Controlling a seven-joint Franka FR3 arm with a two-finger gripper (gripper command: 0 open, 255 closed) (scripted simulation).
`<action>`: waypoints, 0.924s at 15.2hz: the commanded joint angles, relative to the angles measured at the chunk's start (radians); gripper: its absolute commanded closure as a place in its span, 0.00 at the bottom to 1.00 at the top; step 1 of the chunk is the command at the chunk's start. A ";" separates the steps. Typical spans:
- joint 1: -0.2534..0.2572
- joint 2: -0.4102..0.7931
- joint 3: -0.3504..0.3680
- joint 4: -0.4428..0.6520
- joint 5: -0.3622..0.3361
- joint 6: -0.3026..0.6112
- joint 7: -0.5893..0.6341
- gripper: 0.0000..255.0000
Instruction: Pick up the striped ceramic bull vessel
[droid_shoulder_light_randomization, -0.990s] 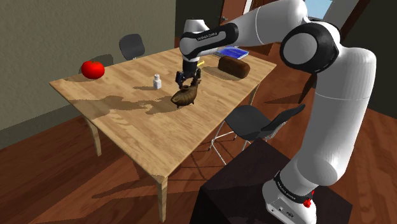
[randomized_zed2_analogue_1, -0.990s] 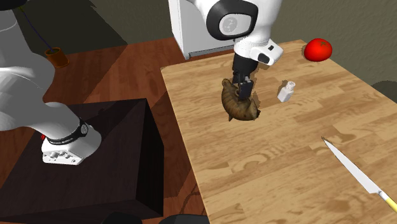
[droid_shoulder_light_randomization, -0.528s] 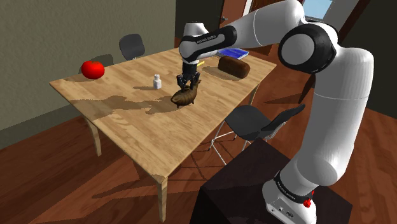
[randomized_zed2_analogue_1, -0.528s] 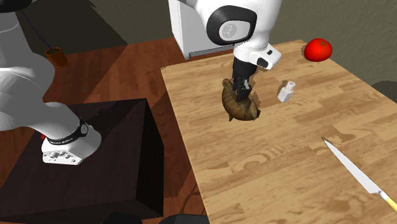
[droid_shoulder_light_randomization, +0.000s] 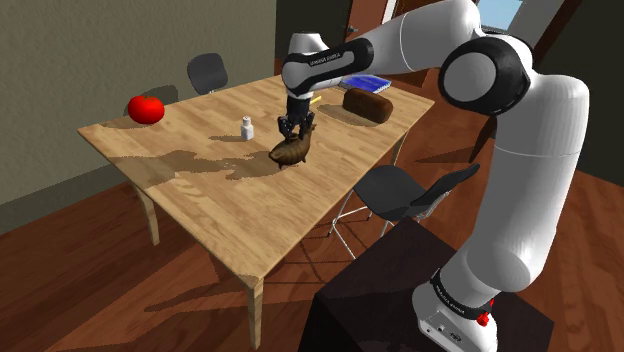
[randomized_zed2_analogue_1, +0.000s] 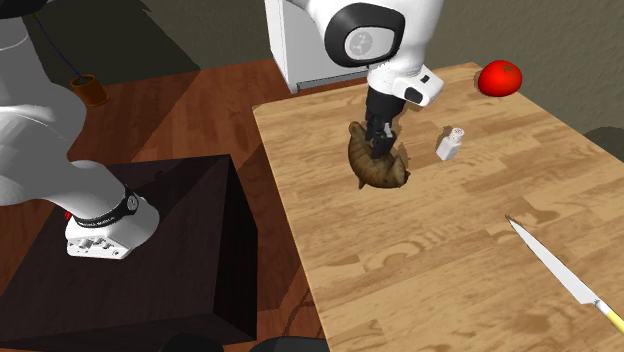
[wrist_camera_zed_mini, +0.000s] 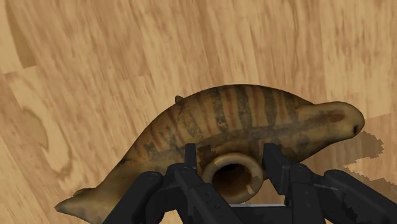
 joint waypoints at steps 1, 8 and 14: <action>0.000 -0.010 0.000 0.008 0.000 -0.018 0.000 1.00; 0.000 -0.038 0.001 0.063 0.001 -0.100 0.000 1.00; 0.000 -0.053 0.001 0.112 0.002 -0.163 0.000 1.00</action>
